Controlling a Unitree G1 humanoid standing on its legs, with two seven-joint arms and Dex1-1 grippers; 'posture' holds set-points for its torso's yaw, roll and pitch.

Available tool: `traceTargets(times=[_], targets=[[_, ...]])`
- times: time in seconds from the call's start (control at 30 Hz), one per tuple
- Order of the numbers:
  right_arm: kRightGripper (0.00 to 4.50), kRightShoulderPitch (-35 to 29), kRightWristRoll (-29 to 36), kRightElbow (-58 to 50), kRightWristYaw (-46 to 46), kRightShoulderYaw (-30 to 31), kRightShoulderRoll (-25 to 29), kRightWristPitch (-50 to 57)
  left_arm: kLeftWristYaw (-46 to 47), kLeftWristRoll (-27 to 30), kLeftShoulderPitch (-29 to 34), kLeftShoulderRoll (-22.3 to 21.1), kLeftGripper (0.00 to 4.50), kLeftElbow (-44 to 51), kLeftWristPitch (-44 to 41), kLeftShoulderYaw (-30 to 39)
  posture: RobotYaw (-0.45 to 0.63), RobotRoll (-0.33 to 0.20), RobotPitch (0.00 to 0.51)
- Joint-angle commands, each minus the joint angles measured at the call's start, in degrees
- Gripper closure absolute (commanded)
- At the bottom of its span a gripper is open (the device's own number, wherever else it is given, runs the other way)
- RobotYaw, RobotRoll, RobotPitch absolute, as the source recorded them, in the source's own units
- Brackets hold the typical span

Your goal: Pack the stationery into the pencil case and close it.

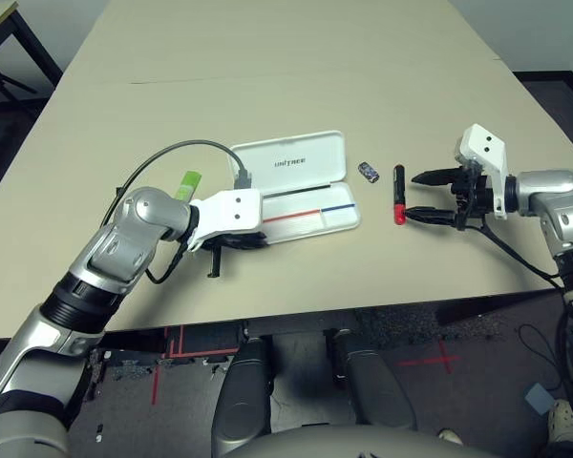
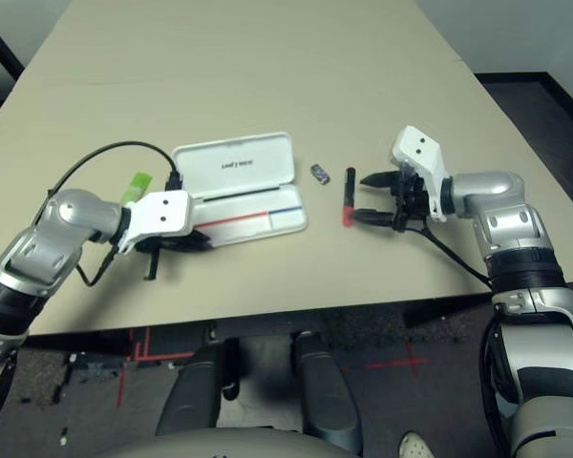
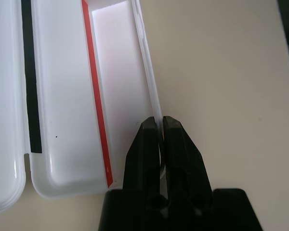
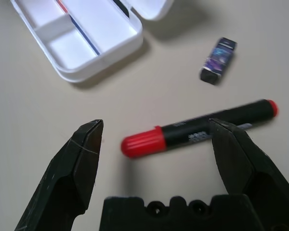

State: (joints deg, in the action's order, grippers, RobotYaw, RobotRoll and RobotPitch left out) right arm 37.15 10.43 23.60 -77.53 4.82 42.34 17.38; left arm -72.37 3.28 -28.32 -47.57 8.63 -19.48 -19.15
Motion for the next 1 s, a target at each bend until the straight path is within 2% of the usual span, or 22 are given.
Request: traceTargets(times=[0.03, 0.93, 0.97, 1.0], targets=[[0.00, -0.61, 0.38, -1.61, -2.21, 1.59, 0.69, 1.51, -0.87, -0.17, 0.95, -0.87, 4.47, 0.92, 1.78, -0.03, 0.03, 0.000, 0.182], [0.00, 1.67, -1.73, 1.88, -2.90, 4.24, -1.42, -2.12, 1.04, -0.46, 5.50, -0.95, 4.47, 2.87, 2.86, 0.35, 0.06, 0.000, 0.187], [0.00, 1.75, -1.84, 2.06, -2.90, 4.30, -1.48, -2.26, 1.26, -0.40, 5.35, -0.77, 3.89, 2.77, 3.16, 0.56, 0.06, 0.000, 0.187], [0.00, 1.76, -1.91, 2.13, -2.92, 4.34, -1.50, -2.35, 1.38, -0.26, 5.26, -0.67, 3.64, 2.81, 3.33, 0.76, 0.06, 0.000, 0.189]])
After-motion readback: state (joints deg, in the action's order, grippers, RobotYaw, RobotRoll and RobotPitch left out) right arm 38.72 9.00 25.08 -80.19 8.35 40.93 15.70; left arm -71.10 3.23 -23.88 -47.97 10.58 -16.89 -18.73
